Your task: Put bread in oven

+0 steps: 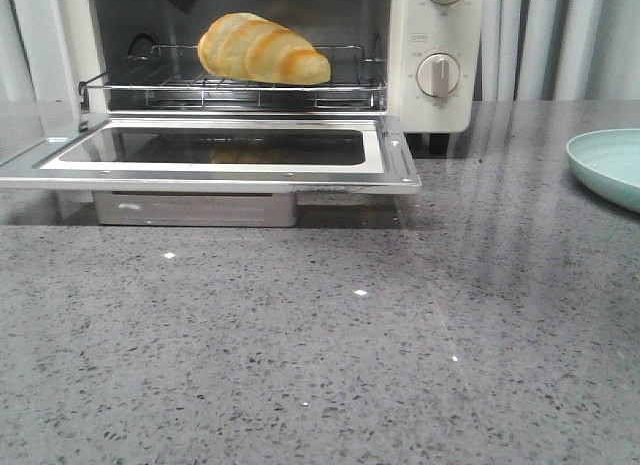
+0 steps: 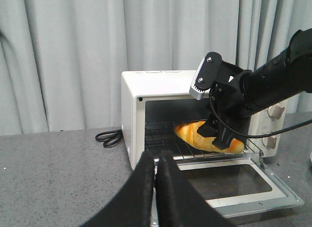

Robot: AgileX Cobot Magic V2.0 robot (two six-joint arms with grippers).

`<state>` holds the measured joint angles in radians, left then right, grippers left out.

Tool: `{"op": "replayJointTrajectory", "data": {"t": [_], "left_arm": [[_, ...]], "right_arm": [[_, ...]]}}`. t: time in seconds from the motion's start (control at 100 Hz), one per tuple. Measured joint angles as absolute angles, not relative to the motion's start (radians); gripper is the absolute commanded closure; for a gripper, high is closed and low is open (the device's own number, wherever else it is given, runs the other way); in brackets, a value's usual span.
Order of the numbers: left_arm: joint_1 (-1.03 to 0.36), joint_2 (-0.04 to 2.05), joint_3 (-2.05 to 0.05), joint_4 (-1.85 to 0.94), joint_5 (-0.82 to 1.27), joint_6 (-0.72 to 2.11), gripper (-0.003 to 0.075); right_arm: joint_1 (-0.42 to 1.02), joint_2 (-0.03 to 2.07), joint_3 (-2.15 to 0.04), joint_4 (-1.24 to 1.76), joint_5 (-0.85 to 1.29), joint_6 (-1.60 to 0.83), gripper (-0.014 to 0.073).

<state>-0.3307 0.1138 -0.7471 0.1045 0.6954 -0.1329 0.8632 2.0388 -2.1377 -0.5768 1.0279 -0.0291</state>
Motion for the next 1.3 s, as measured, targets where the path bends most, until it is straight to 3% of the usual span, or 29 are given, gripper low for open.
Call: {"op": "replayJointTrajectory", "data": {"t": [0.32,0.69,1.02,1.3], "left_arm": [[-0.331,0.050,-0.739,0.112,0.737,-0.135,0.0742],[-0.286,-0.003,-0.610,0.113,0.710,-0.208,0.0742],[-0.102,-0.003,-0.443,0.053,0.580,-0.213,0.0742],[-0.082,-0.003,-0.301,0.042,0.397,-0.213,0.0742]], "right_arm": [[0.989,2.039,-2.195,-0.575,1.223,-0.027,0.0172],[1.021,1.937,-2.197,-0.461,1.252,0.000,0.0172],[1.023,1.852,-2.199,-0.440,1.262,0.005,0.0172],[1.023,1.806,-2.103,-0.439,1.264,0.007,0.0201]]}}
